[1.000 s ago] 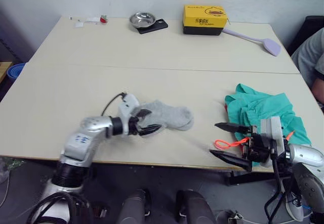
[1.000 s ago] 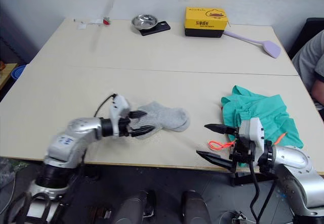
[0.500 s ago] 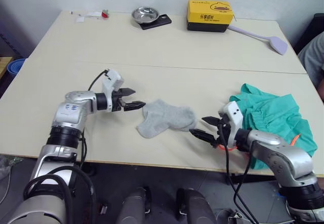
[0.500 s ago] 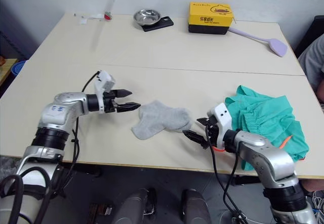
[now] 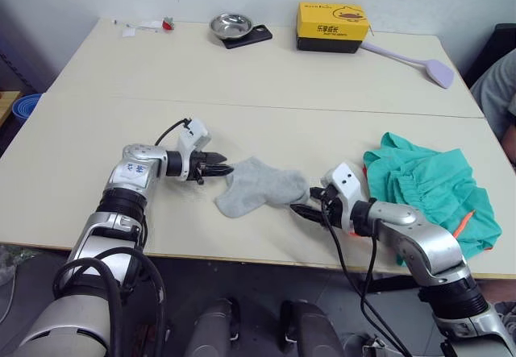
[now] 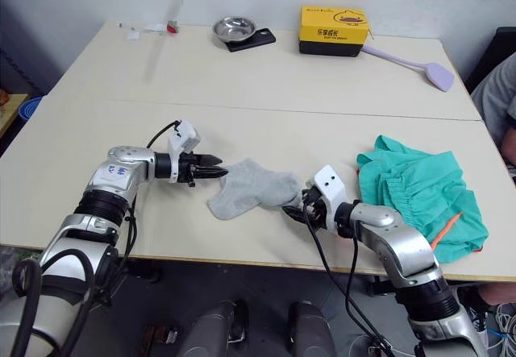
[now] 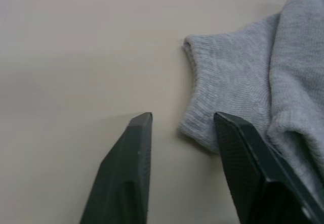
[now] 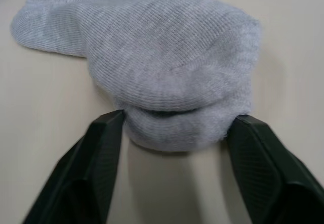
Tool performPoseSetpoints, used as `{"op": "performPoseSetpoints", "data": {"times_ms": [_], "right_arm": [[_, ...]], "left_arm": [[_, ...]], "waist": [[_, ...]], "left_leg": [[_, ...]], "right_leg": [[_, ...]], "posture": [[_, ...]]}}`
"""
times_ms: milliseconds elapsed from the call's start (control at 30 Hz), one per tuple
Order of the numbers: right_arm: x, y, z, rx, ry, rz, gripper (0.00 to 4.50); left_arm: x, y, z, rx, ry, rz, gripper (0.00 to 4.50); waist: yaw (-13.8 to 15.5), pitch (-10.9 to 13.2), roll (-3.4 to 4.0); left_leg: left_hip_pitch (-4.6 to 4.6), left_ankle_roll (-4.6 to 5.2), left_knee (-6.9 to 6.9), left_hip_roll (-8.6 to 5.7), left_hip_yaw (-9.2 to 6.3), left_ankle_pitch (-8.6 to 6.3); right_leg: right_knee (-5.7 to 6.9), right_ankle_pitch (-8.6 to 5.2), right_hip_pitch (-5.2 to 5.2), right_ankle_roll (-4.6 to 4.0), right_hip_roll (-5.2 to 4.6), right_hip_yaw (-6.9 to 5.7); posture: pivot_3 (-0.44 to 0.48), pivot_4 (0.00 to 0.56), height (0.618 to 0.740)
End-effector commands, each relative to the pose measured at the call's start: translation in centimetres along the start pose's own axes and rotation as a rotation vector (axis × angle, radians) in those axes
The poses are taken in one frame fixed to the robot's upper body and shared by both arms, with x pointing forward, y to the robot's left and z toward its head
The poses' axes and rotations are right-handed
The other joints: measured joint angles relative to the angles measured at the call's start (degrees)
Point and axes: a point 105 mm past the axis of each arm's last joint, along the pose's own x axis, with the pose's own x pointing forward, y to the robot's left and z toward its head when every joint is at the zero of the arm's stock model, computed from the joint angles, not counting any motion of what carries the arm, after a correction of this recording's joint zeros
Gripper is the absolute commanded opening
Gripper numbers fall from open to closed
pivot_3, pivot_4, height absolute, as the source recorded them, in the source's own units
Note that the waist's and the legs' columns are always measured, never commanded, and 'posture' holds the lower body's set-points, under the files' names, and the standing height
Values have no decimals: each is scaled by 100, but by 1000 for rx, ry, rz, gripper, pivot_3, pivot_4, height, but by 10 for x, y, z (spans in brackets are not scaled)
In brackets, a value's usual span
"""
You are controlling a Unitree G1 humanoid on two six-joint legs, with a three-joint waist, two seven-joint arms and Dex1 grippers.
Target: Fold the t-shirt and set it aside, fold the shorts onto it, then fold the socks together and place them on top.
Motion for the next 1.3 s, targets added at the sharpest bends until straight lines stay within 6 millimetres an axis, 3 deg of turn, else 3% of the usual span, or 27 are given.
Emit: {"op": "performPoseSetpoints", "data": {"times_ms": [33, 100, 167, 367, 500, 633, 833, 900, 1000, 1167, 1267, 1300], "right_arm": [[-2, 0, 9, -67, -18, 16, 1449], [-3, -3, 11, -105, -14, 21, 788], [-3, -7, 14, -126, -15, 19, 81], [4, -10, 30, -120, -39, 76, 31], [7, -9, 26, -133, 16, 118, 31], [5, -2, 16, -86, 95, 195, 31], [3, -7, 12, -59, 125, 171, 31], [0, -6, 9, -43, 145, 189, 486], [-6, -9, 8, -65, 163, 191, 1353], [-32, -14, 17, -51, 151, 235, 2978], [-50, -14, 26, 20, 149, 287, 4057], [-52, -14, 29, 38, 142, 295, 4115]], "left_arm": [[-2, -4, -8, -10, 28, -17, 678], [-6, -7, -16, -37, 32, -22, 84], [-12, -14, -21, -44, 41, -44, 0], [-31, -45, -37, -60, 62, -90, 0], [-40, -57, -38, -85, 19, -40, 0], [-42, -58, -39, -73, -19, 38, 0], [-37, -61, -38, -84, -66, 59, 0], [-38, -61, -35, -119, -86, 54, 0], [-45, -56, -39, -110, -63, 99, 639], [-69, -56, -24, -82, -163, 124, 2151], [-90, -66, -13, -69, -228, 70, 3125], [-95, -76, -13, -77, -223, 9, 3484]], "waist": [[-1, 0, 0], [-3, 0, 0], [-48, 0, 0], [-165, 0, 1], [-155, 0, 1], [-144, 0, 1], [-136, -1, 1], [-129, -1, 1], [-131, -1, 1], [-136, 0, 2], [-145, 0, 2], [-153, 0, 2]], "left_leg": [[0, -1, 0, 0, 0, -1], [0, -3, -1, 0, 1, -2], [1, -2, -1, -1, 6, -3], [13, -6, -3, 1, 2, 0], [21, -14, -12, 2, -1, 4], [20, -14, -14, 2, -4, 4], [22, -44, -16, 1, -4, -14], [21, -45, -16, 1, -4, -14], [21, -45, -17, 0, -4, -14], [21, -45, -20, 0, -4, -14], [19, -46, -32, 0, -4, -15], [19, -47, -34, 0, -4, -16]], "right_leg": [[0, 0, -1, 0, 0, 0], [-1, 0, -1, 0, 0, 0], [-2, 0, 0, 0, 0, 4], [8, 0, 5, 0, 0, 9], [12, -2, 4, -4, -1, 13], [10, -3, 5, -5, -4, 13], [7, -2, 6, -5, -7, 13], [6, -2, 6, -5, -7, 12], [5, -2, 6, -5, -8, 12], [4, -2, 5, -5, -8, 11], [-10, -2, 3, -5, -8, 11], [-12, -2, 2, -5, -8, 11]], "posture": [[0, 150, 740], [0, 150, 740], [0, 150, 740], [0, 150, 740], [0, 150, 740], [0, 150, 740], [0, 150, 740], [0, 150, 740], [0, 150, 740], [0, 150, 740], [0, 150, 740], [0, 150, 740]]}}
